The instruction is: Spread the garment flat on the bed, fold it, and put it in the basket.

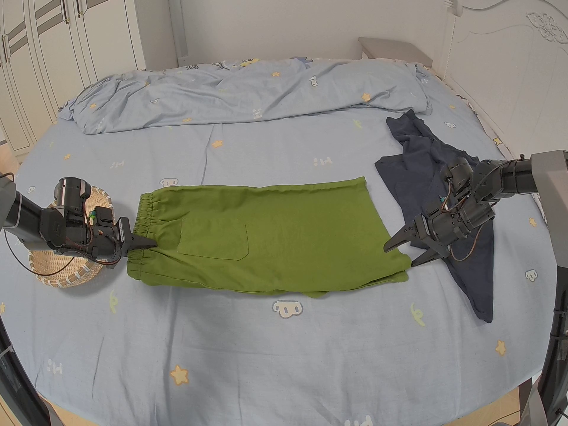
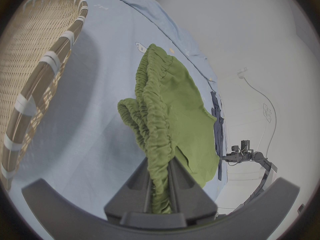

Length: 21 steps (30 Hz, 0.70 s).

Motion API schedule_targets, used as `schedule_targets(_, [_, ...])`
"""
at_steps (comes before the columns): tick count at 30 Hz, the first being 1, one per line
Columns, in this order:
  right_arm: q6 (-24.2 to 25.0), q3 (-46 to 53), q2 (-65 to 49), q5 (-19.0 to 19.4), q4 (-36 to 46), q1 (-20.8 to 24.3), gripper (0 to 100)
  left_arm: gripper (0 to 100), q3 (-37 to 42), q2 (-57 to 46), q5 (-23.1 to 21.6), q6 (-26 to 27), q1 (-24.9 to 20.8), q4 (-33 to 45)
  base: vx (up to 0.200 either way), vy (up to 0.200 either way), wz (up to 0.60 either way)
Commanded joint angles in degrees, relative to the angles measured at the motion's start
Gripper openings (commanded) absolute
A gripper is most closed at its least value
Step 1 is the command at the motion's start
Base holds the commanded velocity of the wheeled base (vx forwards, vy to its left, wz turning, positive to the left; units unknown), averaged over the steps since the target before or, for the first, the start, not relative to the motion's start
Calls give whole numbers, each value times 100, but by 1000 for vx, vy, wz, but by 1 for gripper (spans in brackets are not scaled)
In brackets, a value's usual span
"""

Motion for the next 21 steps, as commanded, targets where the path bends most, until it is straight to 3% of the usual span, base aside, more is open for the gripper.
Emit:
schedule_targets(1, [15,-2,219,33,-3,86,100,0,1,-7,7,-3,-6,-6,0,0,0])
schedule_targets(15, [24,7,377,112,5,183,100,0,10,20,7,6,-32,-6,0,0,0])
schedule_targets(19, [41,7,377,350,14,174,100,0,10,20,7,6,-32,-6,0,0,0])
schedule_targets(20, [41,7,377,350,14,174,0,0,10,20,7,6,-32,-6,0,0,0])
schedule_targets(21, [41,-2,377,358,5,157,0,0,10,20,7,6,-32,-6,0,0,0])
